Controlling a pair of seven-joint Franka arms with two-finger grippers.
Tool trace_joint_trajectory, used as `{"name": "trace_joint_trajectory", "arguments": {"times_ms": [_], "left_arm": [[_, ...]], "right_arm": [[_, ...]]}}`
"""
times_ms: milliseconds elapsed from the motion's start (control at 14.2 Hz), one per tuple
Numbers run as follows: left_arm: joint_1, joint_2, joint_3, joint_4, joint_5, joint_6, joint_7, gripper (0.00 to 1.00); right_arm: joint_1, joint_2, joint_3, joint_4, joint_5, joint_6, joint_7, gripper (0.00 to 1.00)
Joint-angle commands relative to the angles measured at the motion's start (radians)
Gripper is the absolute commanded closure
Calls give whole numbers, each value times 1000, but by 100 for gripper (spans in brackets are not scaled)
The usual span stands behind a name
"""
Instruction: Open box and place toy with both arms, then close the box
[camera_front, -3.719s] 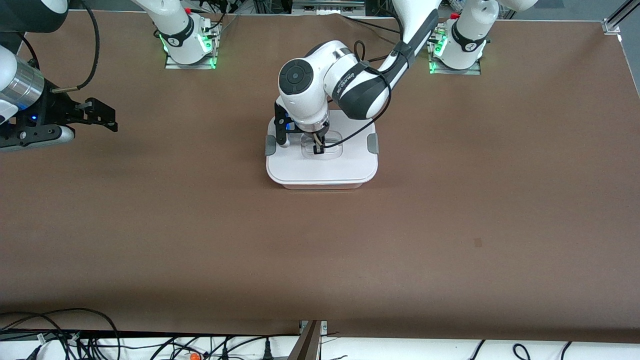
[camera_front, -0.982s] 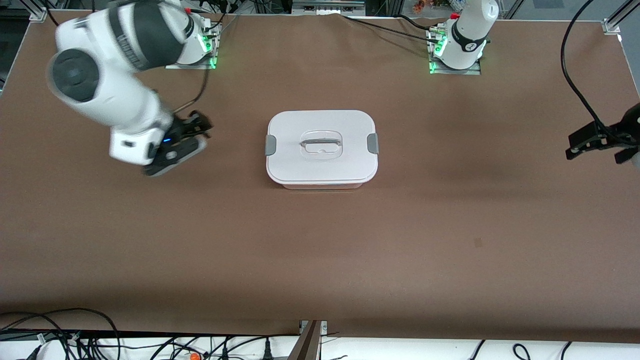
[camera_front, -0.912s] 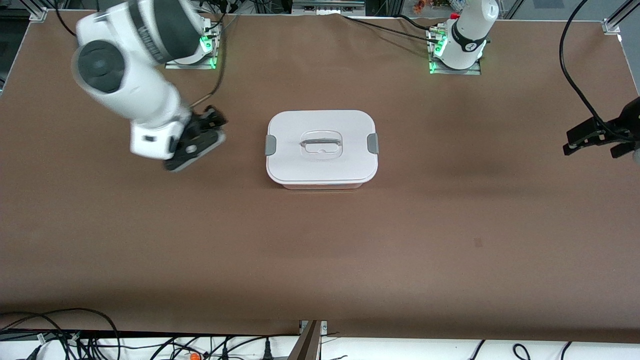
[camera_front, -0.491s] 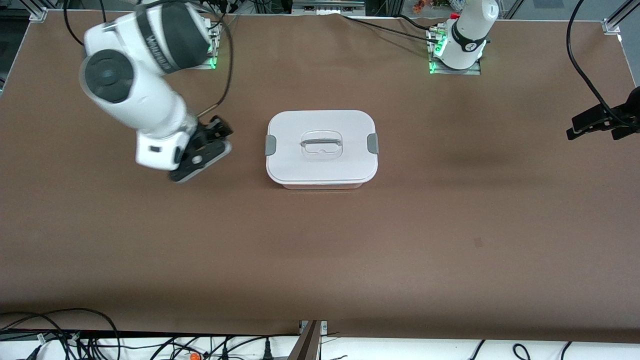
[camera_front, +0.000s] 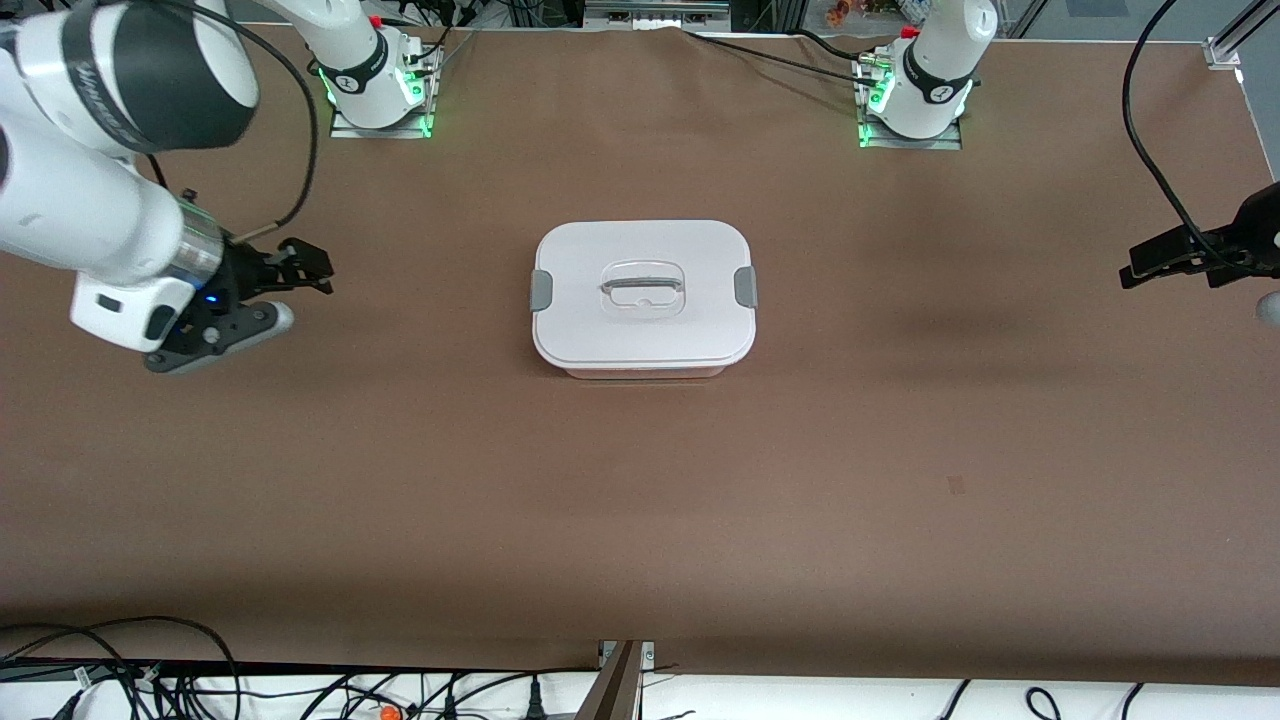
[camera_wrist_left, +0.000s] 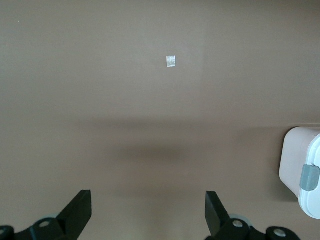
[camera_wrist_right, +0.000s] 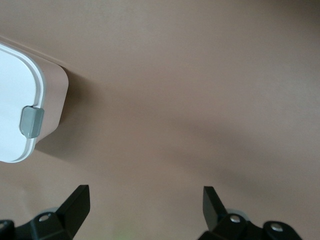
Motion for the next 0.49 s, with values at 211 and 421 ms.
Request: {"name": "trace_joint_trajectory", "arguments": {"times_ms": [211,421], "left_arm": [[0,-2,-11,5,-2,-20,-13,0],[-2,-1,-14,5,-2,-21,-13,0]], "right_arm": [[10,-138,-40,-138,11,8,103,0],[10,-138,-39,-149,11,15,129,0]]}}
